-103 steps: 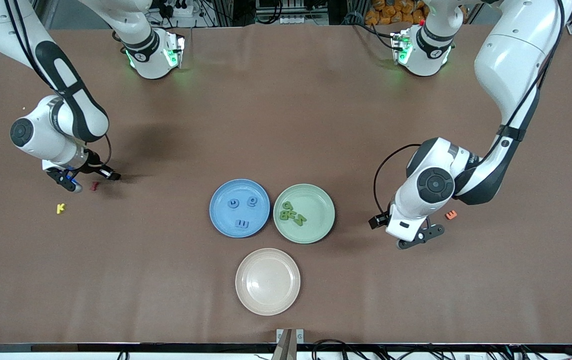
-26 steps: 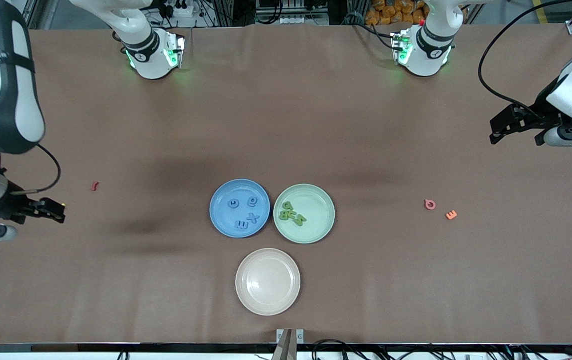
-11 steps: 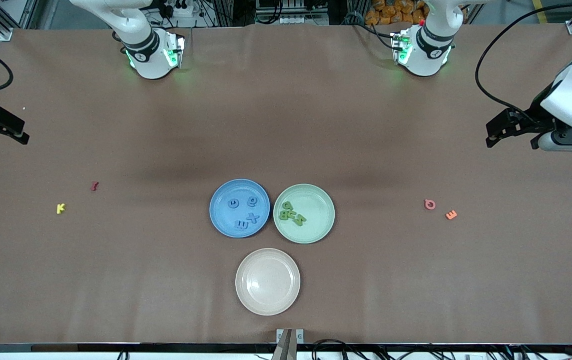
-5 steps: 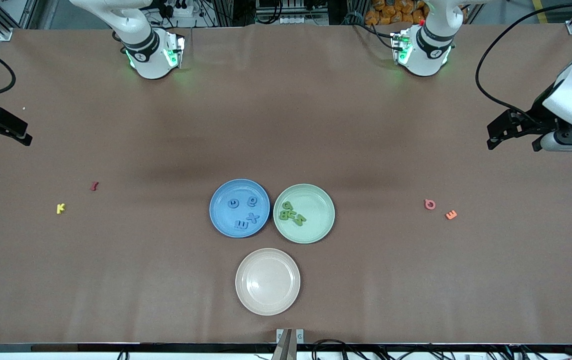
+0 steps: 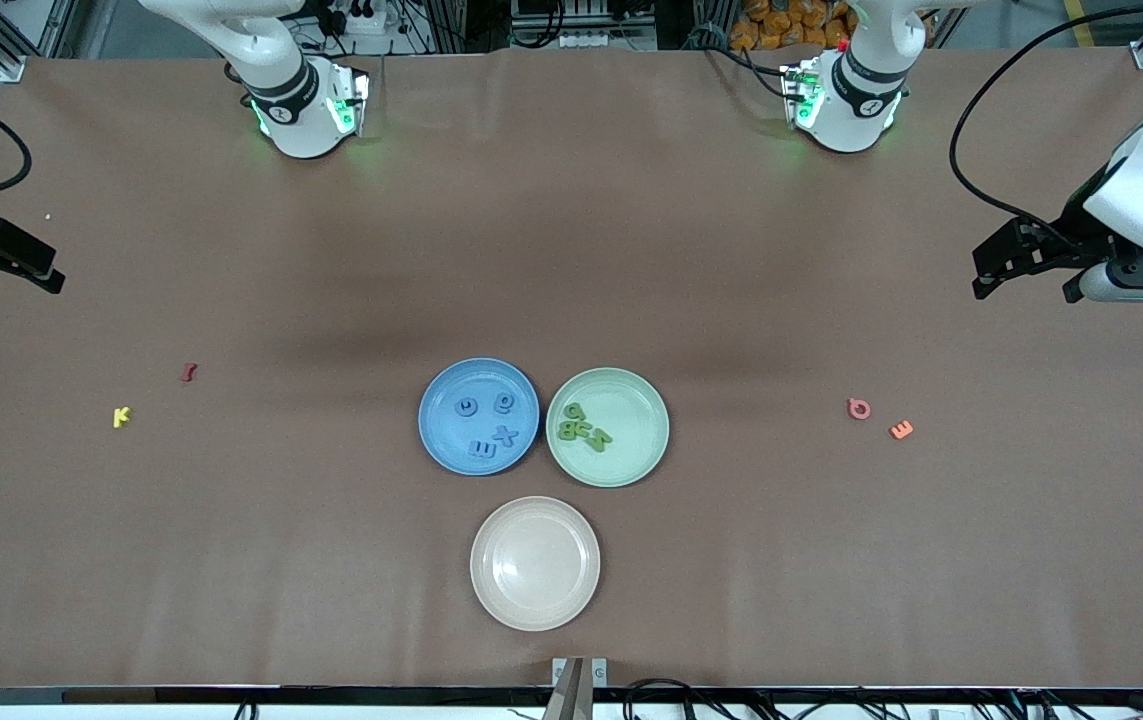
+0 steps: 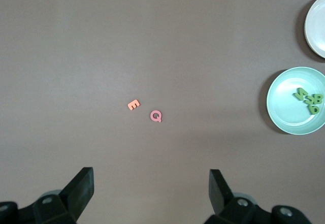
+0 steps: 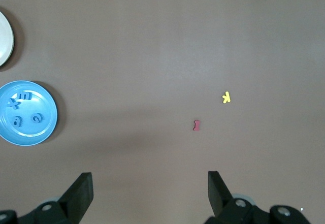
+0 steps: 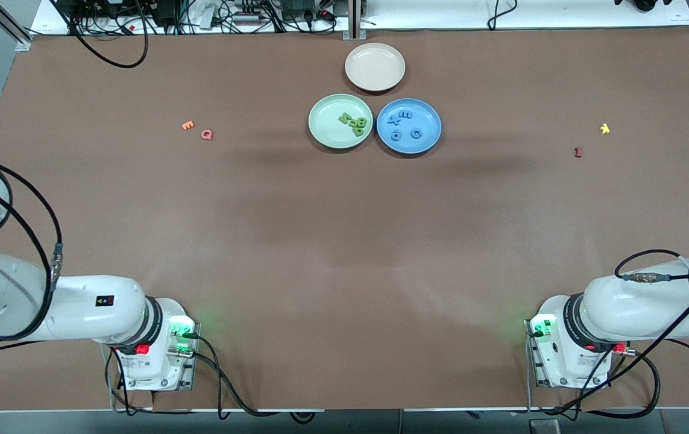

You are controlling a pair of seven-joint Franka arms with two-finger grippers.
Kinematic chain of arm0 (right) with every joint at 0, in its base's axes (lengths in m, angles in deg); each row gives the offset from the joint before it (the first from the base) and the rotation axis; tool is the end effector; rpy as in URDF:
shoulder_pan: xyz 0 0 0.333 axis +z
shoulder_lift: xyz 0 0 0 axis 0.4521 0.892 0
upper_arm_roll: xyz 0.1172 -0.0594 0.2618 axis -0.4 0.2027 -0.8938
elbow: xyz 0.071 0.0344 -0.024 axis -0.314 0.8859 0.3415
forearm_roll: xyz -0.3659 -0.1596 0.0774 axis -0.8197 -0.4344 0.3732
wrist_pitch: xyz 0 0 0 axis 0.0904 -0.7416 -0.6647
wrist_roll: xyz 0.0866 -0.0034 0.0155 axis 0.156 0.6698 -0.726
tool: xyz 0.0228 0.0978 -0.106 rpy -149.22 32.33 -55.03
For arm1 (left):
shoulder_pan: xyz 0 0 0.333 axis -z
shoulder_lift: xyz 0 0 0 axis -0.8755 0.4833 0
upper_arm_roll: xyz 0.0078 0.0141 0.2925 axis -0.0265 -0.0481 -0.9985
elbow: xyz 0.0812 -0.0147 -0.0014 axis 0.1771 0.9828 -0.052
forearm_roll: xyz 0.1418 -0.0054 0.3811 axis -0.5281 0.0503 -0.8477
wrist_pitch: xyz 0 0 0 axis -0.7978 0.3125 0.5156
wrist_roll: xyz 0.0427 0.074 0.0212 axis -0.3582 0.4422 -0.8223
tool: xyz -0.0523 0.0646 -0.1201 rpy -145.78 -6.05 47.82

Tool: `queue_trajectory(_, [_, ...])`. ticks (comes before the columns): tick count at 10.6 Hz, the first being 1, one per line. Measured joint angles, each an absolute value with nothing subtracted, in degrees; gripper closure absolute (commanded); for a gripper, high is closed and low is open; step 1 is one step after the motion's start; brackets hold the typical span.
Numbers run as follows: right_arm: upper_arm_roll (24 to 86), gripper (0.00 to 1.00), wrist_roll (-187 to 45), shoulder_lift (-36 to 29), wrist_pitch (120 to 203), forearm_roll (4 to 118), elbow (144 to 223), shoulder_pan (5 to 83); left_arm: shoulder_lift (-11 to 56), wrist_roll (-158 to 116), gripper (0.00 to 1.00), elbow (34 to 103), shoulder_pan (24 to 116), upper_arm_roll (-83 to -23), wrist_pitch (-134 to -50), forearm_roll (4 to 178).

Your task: Sort letters by color into matching plates

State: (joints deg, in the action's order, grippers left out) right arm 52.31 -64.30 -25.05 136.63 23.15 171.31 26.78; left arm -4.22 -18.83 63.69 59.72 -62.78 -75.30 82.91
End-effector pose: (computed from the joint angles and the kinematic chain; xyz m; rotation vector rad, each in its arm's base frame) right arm 0.5783 -0.0308 0.5751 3.1195 -0.1204 0.0531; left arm 0.5787 -0.0756 0.5500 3.1118 -0.0711 0.1729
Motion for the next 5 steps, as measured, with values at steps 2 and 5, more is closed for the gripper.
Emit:
queue_trajectory(2, [52.36,0.0,-64.27,-25.05,136.63,23.15,171.12,26.77,-4.22,-18.83,0.0,63.69,59.74,-62.72,-75.3,82.91])
queue_trajectory(5, [52.48,0.0,-64.26,-25.06,136.63,23.15,170.88,26.75,-4.22,-18.83,0.0,63.69,59.75,-62.71,-75.3,82.91])
